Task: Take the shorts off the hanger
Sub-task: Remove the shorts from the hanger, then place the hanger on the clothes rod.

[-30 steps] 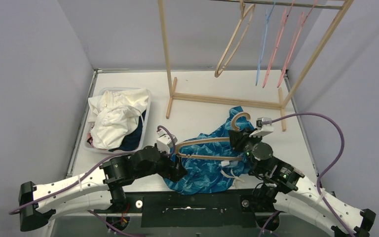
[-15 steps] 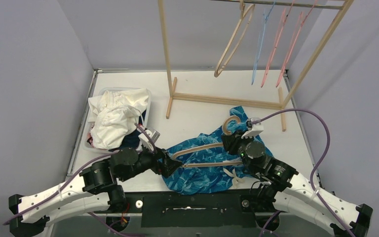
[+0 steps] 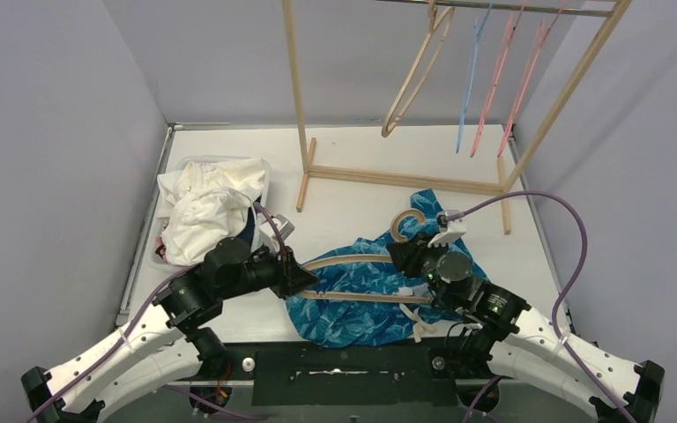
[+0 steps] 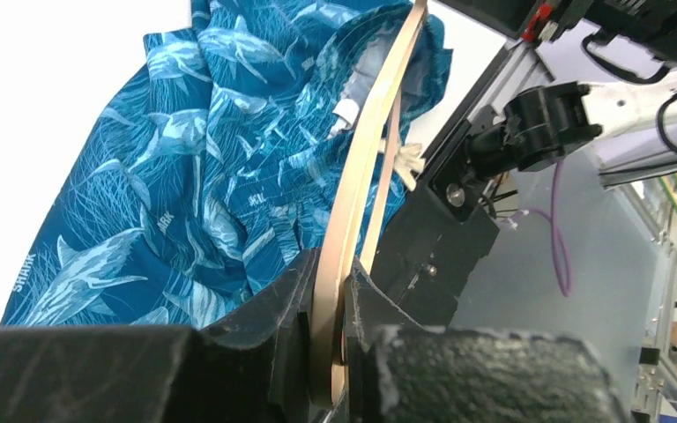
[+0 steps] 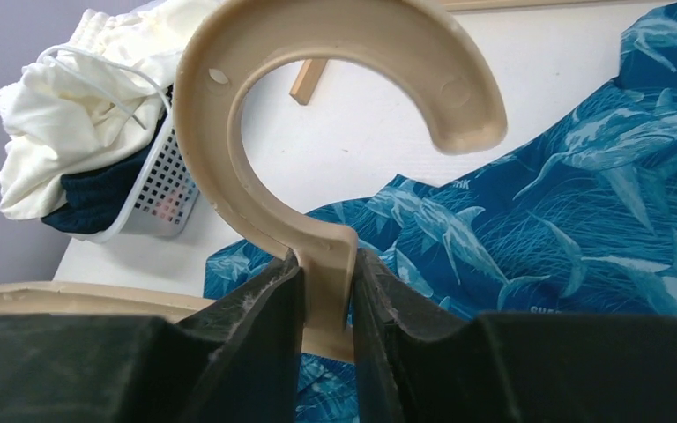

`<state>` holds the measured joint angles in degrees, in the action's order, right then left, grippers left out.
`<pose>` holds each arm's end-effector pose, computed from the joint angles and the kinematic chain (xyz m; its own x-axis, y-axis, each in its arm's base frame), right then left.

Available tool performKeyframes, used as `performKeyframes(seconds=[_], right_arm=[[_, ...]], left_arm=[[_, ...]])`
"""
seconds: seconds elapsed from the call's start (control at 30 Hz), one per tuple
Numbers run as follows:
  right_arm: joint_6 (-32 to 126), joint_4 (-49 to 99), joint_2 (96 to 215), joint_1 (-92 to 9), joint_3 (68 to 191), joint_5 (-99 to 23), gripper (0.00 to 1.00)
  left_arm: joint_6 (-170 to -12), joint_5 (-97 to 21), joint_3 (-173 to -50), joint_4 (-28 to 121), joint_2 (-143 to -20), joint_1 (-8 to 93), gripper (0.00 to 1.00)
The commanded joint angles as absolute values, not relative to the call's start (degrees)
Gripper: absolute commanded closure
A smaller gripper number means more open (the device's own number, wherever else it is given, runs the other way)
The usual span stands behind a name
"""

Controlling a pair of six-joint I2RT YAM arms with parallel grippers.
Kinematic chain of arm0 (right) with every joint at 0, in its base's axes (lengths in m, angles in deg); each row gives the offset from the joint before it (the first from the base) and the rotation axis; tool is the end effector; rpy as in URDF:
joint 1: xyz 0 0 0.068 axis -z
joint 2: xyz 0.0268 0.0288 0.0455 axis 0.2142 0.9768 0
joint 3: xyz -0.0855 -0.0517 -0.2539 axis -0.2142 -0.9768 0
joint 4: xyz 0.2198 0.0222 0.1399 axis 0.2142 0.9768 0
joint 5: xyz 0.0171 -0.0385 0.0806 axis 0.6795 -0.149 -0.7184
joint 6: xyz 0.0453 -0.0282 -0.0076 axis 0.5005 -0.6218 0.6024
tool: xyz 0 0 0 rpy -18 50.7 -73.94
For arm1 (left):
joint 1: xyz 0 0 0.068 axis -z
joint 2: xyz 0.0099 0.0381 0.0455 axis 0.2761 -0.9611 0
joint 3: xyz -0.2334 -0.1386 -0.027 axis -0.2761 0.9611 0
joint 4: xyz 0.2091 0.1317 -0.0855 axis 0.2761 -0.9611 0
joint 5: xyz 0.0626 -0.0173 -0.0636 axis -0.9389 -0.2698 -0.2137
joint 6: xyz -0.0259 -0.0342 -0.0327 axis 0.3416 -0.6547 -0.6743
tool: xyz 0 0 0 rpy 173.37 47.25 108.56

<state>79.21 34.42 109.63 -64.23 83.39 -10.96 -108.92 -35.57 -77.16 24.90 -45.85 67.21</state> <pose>0.1072 0.1175 0.2691 -0.4842 0.3502 -0.8018 -0.3153 0.7850 0.5333 0.0992 -0.1337 0.2935 -0.6319 0.0100 -0.7750 0.6466 0.5583 -0.5199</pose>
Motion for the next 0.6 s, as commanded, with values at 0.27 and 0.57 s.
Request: performKeyframes(seconds=[0.27,0.57], right_arm=[[104.98,61.95,108.69,-64.44,89.22,13.64,0.29],[101.51,55.65,102.25,-64.48,86.11,10.73,0.19]], left_arm=[[-106.88,-47.27,-89.37,9.07,-34.9,61.82,1.0],[-107.7,-58.18,-92.26,6.8,-32.3,61.83,1.0]])
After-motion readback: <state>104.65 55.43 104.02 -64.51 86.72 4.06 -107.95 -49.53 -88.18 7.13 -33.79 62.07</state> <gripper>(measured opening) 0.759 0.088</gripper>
